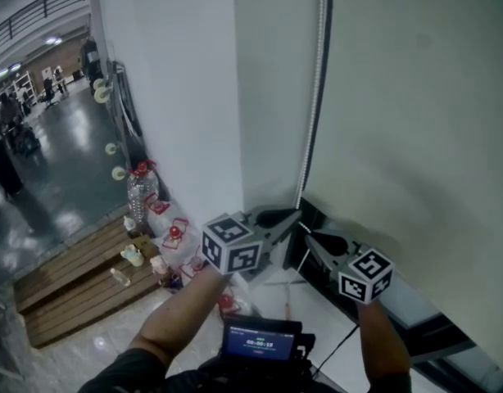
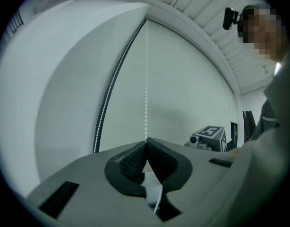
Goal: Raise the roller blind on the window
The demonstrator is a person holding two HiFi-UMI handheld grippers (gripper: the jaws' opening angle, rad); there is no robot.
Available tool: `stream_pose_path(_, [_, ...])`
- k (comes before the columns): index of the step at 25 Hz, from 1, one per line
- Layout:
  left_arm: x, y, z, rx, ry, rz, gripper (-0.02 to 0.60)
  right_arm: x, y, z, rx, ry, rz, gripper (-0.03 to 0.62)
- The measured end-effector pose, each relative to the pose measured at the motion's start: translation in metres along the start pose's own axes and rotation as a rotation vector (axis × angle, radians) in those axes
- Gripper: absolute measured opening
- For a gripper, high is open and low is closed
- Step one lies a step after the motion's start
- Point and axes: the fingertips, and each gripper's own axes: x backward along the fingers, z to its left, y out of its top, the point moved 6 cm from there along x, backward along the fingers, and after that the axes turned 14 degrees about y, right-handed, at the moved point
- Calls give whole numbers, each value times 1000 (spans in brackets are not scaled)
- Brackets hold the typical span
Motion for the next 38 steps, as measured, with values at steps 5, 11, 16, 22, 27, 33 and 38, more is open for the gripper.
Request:
stream_pose_path(5, [1, 1, -2, -8, -19, 0, -3, 16, 70, -13, 41, 15, -141, 80])
stream_pose_path(11, [-1, -1, -9, -9, -56, 0, -3, 7, 145, -22, 95, 58, -244, 147])
stream_pose_path(16, [-2, 0, -11, -20, -67, 6, -3, -2, 181, -24, 126, 95, -292, 153])
stream_pose_path(22, [-2, 1, -10, -18, -73, 8, -3, -3, 193, -26, 116, 100, -318, 21])
stream_pose_path(27, [-1, 1, -13, -17, -78, 6, -3, -1, 191, -28, 78, 121, -342, 6])
stream_pose_path(33, [8, -2, -18, -19, -86, -5, -3, 0, 184, -12, 106, 97, -350, 5])
stream_pose_path(38, [12, -6, -26, -39, -84, -2, -3, 1, 178, -4, 116, 89, -350, 3])
